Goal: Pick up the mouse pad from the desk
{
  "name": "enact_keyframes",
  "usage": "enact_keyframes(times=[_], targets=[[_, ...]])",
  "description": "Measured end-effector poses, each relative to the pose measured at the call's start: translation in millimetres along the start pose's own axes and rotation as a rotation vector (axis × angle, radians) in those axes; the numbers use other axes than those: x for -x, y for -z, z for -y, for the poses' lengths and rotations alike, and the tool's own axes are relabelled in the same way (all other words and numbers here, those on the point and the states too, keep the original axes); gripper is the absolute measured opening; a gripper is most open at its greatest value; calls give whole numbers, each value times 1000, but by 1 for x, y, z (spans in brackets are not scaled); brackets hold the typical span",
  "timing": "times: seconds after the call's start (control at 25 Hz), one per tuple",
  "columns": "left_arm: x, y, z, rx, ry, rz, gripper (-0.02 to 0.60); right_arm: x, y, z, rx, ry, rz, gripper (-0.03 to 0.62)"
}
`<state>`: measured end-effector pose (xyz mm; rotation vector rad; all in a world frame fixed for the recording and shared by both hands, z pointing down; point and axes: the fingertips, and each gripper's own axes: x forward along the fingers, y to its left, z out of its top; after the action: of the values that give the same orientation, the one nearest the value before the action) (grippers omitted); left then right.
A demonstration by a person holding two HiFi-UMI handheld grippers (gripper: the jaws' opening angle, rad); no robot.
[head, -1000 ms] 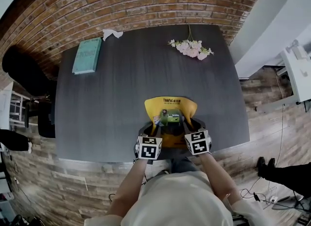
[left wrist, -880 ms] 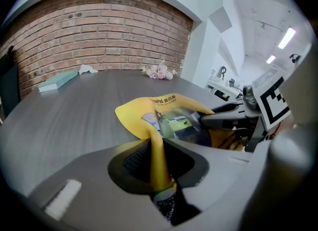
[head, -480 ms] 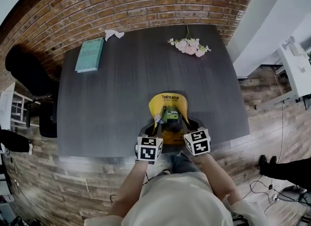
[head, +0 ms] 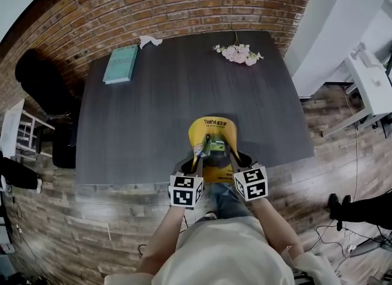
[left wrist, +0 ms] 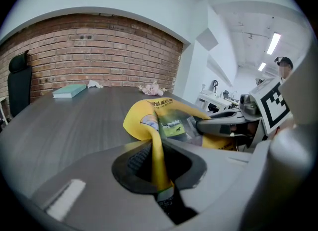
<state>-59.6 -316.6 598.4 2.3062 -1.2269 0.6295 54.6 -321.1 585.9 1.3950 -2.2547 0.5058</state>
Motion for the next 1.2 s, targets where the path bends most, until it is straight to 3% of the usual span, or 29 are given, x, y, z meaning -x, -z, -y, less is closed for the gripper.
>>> enact_keyframes(times=[1.2], targets=[[195, 64, 87, 6, -25, 198, 35, 187, 35, -121, 59, -40, 215, 31]])
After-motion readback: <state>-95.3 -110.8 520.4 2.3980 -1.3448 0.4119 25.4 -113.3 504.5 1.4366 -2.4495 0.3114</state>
